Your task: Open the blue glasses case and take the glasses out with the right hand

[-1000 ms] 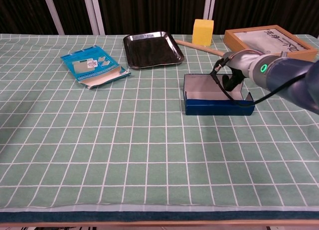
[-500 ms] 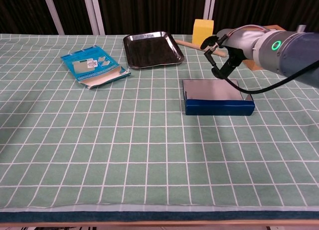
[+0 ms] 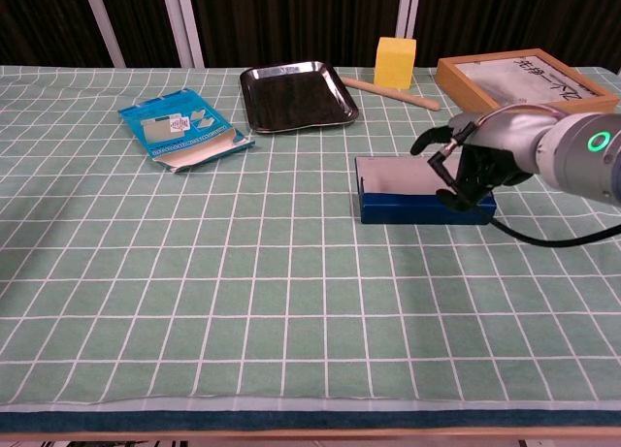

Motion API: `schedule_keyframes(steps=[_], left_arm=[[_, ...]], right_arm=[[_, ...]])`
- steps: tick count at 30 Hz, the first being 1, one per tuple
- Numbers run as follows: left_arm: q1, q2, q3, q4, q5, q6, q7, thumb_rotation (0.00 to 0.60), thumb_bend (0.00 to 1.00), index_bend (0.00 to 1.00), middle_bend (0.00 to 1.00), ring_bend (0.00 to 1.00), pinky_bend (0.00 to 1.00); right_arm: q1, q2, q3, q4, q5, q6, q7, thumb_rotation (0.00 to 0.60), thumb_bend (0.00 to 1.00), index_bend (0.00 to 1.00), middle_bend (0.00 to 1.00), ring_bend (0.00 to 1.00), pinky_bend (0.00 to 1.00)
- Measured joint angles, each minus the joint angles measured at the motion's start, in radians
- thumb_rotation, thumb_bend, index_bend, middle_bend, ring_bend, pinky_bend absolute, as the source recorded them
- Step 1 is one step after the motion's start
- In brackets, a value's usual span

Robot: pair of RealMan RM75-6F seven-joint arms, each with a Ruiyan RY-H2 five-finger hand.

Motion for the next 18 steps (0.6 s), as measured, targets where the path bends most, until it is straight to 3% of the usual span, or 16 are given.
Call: schedule_keyframes(steps=[18], left_arm=[[0.000, 0.003, -0.002, 0.001, -0.004, -0.004, -0.010, 0.600, 0.00, 0.00, 0.00, 0.00, 0.00]], right_arm=[[0.052, -0.078, -0.033, 0.048, 0.061, -0.002, -0.049, 0.600, 0.59, 0.16, 0.97, 1.00, 1.00]])
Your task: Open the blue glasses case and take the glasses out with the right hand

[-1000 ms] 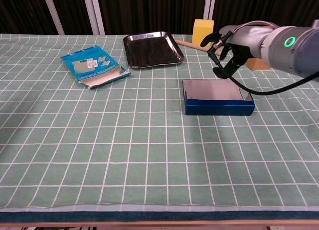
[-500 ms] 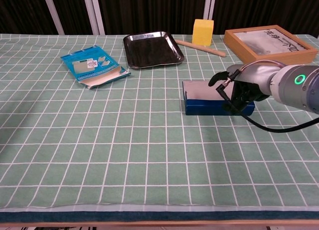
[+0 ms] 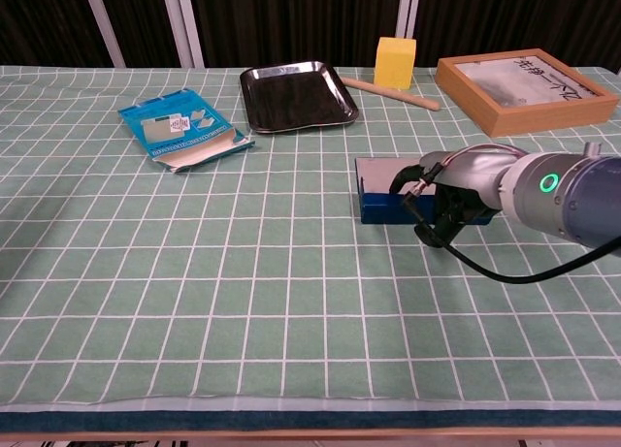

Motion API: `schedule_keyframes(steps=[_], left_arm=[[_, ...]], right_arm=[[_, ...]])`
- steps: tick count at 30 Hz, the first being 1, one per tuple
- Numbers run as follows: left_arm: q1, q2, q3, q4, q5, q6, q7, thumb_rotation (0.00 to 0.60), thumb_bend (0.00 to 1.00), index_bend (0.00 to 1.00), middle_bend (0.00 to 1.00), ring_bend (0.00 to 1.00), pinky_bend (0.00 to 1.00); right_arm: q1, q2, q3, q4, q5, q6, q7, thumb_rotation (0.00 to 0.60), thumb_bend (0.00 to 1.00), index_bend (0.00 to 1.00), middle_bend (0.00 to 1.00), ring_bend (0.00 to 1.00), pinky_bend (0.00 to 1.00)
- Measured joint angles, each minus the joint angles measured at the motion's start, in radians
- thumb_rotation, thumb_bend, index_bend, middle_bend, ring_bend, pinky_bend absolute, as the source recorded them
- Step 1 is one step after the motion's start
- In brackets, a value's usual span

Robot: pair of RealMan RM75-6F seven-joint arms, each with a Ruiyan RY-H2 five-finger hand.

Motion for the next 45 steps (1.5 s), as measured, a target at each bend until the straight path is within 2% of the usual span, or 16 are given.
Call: schedule_keyframes(steps=[6, 15, 22, 28, 37, 45], left_arm=[[0.001, 0.001, 0.001, -0.001, 0.001, 0.001, 0.000, 0.600, 0.00, 0.00, 0.00, 0.00, 0.00], [0.001, 0.000, 0.001, -0.001, 0.000, 0.000, 0.000, 0.600, 0.00, 0.00, 0.00, 0.00, 0.00], [0.002, 0.001, 0.002, -0.004, 0.001, 0.002, 0.002, 0.600, 0.00, 0.00, 0.00, 0.00, 0.00], [0.003, 0.002, 0.003, -0.007, 0.000, 0.001, 0.002, 0.600, 0.00, 0.00, 0.00, 0.00, 0.00], [0.004, 0.002, 0.002, -0.008, 0.000, 0.003, 0.003, 0.600, 0.00, 0.00, 0.00, 0.00, 0.00], [0.005, 0.004, -0.003, -0.008, -0.006, 0.006, 0.001, 0.600, 0.00, 0.00, 0.00, 0.00, 0.00]], right_arm=[[0.000, 0.007, -0.009, -0.019, 0.002, 0.000, -0.001, 0.600, 0.59, 0.19, 0.97, 1.00, 1.00], [-0.013, 0.060, -0.032, -0.136, -0.015, 0.013, 0.003, 0.600, 0.59, 0.25, 0.97, 1.00, 1.00], [-0.019, 0.145, -0.091, -0.248, 0.008, 0.023, -0.034, 0.600, 0.59, 0.30, 0.97, 1.00, 1.00], [-0.019, 0.203, -0.141, -0.298, 0.035, 0.058, -0.075, 0.600, 0.59, 0.34, 0.97, 1.00, 1.00], [-0.024, 0.248, -0.191, -0.324, 0.053, 0.149, -0.129, 0.600, 0.59, 0.37, 0.97, 1.00, 1.00], [-0.016, 0.263, -0.187, -0.305, 0.127, 0.208, -0.186, 0.600, 0.59, 0.38, 0.97, 1.00, 1.00]])
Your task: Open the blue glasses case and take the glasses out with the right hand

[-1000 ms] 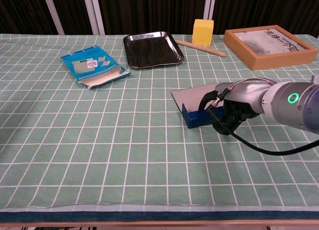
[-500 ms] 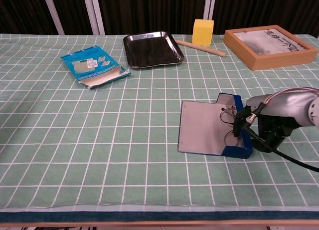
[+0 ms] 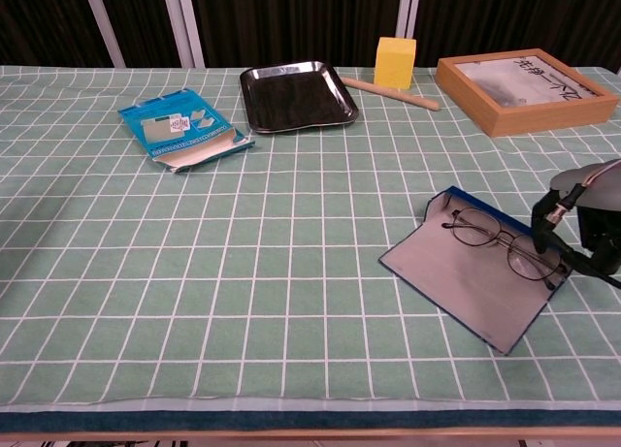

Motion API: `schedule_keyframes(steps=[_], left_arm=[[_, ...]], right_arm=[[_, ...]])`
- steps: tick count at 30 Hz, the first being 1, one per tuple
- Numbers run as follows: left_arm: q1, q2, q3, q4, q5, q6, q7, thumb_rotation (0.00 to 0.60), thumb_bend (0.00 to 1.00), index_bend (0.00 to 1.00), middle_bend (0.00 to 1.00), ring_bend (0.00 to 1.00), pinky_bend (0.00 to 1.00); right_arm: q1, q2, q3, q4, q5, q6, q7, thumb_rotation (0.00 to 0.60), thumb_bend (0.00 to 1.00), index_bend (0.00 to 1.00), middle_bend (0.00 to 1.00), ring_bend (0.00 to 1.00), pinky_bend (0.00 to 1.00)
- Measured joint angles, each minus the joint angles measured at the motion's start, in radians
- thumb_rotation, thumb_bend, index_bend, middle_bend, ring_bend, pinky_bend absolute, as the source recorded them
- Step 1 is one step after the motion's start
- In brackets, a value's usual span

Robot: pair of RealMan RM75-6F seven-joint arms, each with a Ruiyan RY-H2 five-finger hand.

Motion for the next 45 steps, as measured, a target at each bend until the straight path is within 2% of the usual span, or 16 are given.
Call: schedule_keyframes(steps=[4, 10, 25, 28, 31, 36, 39, 45], left_arm=[[0.000, 0.000, -0.001, 0.001, -0.001, 0.001, -0.001, 0.600, 0.00, 0.00, 0.00, 0.00, 0.00], [0.000, 0.001, -0.003, 0.002, -0.004, 0.001, -0.003, 0.600, 0.00, 0.00, 0.00, 0.00, 0.00], [0.001, 0.001, -0.003, 0.001, -0.004, 0.001, -0.003, 0.600, 0.00, 0.00, 0.00, 0.00, 0.00], [0.001, 0.001, -0.003, 0.002, -0.004, 0.001, -0.002, 0.600, 0.00, 0.00, 0.00, 0.00, 0.00], [0.001, 0.002, -0.003, 0.001, -0.005, 0.000, -0.002, 0.600, 0.00, 0.00, 0.00, 0.00, 0.00], [0.002, 0.002, -0.004, 0.000, -0.005, 0.001, -0.003, 0.600, 0.00, 0.00, 0.00, 0.00, 0.00], [0.002, 0.002, -0.004, 0.001, -0.005, 0.002, -0.003, 0.600, 0.00, 0.00, 0.00, 0.00, 0.00], [0.001, 0.000, -0.001, 0.003, 0.000, 0.001, 0.002, 0.600, 0.00, 0.00, 0.00, 0.00, 0.00]], right_arm=[[0.017, 0.000, 0.018, 0.037, 0.091, -0.001, -0.042, 0.600, 0.59, 0.38, 0.97, 1.00, 1.00], [0.030, -0.004, 0.043, 0.096, 0.168, -0.018, -0.070, 0.600, 0.59, 0.38, 0.97, 1.00, 1.00], [0.024, -0.012, 0.075, 0.160, 0.194, -0.055, -0.059, 0.600, 0.59, 0.37, 0.97, 1.00, 1.00], [0.023, -0.012, 0.083, 0.165, 0.203, -0.061, -0.056, 0.600, 0.58, 0.35, 0.97, 1.00, 1.00], [0.020, -0.012, 0.085, 0.164, 0.196, -0.062, -0.051, 0.600, 0.59, 0.31, 0.97, 1.00, 1.00], [0.017, -0.011, 0.089, 0.160, 0.195, -0.062, -0.047, 0.600, 0.58, 0.31, 0.97, 1.00, 1.00], [0.013, -0.004, 0.091, 0.135, 0.182, -0.054, -0.039, 0.600, 0.54, 0.31, 0.97, 1.00, 1.00], [-0.014, 0.025, 0.091, 0.064, 0.020, 0.002, 0.017, 0.600, 0.48, 0.31, 0.97, 1.00, 1.00]])
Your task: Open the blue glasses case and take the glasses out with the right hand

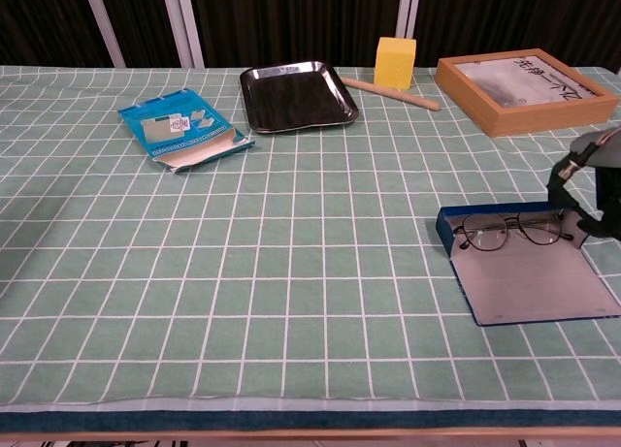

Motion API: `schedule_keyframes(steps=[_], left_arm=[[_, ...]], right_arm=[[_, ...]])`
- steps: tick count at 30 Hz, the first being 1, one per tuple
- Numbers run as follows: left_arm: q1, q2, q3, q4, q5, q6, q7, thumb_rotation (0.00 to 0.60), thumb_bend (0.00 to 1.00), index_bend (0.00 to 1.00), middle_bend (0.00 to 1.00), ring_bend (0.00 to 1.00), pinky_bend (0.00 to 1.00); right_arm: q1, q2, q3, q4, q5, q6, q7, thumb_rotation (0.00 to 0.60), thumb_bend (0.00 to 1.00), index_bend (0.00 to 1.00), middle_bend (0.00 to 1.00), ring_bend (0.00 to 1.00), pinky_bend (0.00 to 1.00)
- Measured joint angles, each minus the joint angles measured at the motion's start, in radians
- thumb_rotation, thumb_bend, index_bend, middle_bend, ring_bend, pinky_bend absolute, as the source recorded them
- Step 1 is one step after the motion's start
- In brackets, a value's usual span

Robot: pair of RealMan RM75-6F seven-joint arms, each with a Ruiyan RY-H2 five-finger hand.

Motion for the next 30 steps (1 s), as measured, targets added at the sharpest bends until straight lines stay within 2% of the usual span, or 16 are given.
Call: schedule_keyframes(steps=[5, 9, 16, 30], left_arm=[[0.001, -0.002, 0.000, 0.002, 0.000, 0.003, 0.005, 0.600, 0.00, 0.00, 0.00, 0.00, 0.00], [0.001, -0.003, 0.001, 0.002, -0.001, 0.002, 0.009, 0.600, 0.00, 0.00, 0.00, 0.00, 0.00], [0.001, -0.007, 0.002, 0.003, 0.000, 0.003, 0.019, 0.600, 0.00, 0.00, 0.00, 0.00, 0.00], [0.000, -0.009, 0.000, 0.005, -0.003, 0.004, 0.025, 0.600, 0.00, 0.00, 0.00, 0.00, 0.00]], right_arm=[[-0.032, 0.017, 0.008, -0.003, -0.132, 0.007, 0.094, 0.600, 0.45, 0.34, 1.00, 1.00, 1.00], [-0.050, 0.022, 0.014, 0.047, -0.181, -0.053, 0.159, 0.600, 0.44, 0.37, 1.00, 1.00, 1.00], [-0.062, 0.014, 0.020, 0.154, -0.176, -0.177, 0.211, 0.600, 0.40, 0.38, 1.00, 1.00, 1.00], [-0.055, -0.060, 0.032, 0.231, -0.162, -0.217, 0.234, 0.600, 0.43, 0.38, 1.00, 1.00, 1.00]])
